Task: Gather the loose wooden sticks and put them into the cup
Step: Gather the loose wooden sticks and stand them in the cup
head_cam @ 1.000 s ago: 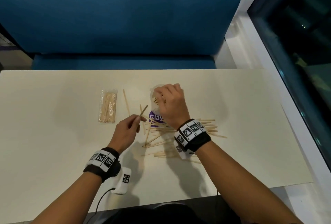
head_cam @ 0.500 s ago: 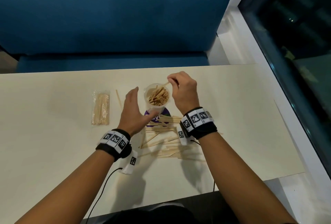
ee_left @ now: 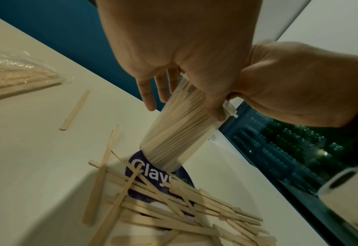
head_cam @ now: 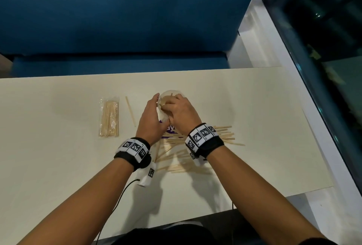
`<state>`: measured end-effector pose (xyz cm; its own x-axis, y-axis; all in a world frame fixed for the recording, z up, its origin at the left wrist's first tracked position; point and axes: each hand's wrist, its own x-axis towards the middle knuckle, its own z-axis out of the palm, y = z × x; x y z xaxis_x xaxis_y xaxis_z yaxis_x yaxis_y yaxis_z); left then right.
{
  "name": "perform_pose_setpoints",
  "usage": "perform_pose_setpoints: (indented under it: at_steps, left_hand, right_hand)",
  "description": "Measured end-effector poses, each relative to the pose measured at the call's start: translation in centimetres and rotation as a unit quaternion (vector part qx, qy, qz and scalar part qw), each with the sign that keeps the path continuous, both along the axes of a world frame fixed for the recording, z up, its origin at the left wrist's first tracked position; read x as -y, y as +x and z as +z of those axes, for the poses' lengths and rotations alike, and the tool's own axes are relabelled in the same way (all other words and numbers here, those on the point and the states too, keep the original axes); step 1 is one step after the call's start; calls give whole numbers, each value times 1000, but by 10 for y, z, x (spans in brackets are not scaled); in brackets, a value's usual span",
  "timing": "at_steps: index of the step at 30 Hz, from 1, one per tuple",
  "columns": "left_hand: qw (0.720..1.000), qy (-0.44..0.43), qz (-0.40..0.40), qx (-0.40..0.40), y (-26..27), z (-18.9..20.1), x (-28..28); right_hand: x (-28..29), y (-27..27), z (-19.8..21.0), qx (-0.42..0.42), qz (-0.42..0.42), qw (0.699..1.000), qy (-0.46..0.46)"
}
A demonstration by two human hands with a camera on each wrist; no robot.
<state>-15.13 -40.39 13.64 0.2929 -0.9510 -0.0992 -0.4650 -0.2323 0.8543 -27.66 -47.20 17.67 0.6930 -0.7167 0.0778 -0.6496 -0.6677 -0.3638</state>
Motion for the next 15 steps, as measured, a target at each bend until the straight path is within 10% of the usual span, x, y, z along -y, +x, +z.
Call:
perform_pose_setpoints:
  at_steps: [8,15]
  left_hand:
    - [1000,8,6,-18,-1,0,1]
    - [1000,8,5,-18,-1,6,1]
  right_hand:
    - [10,5,4,103,-131,984,59]
    - [-1,8,5,6,-106,994,-3]
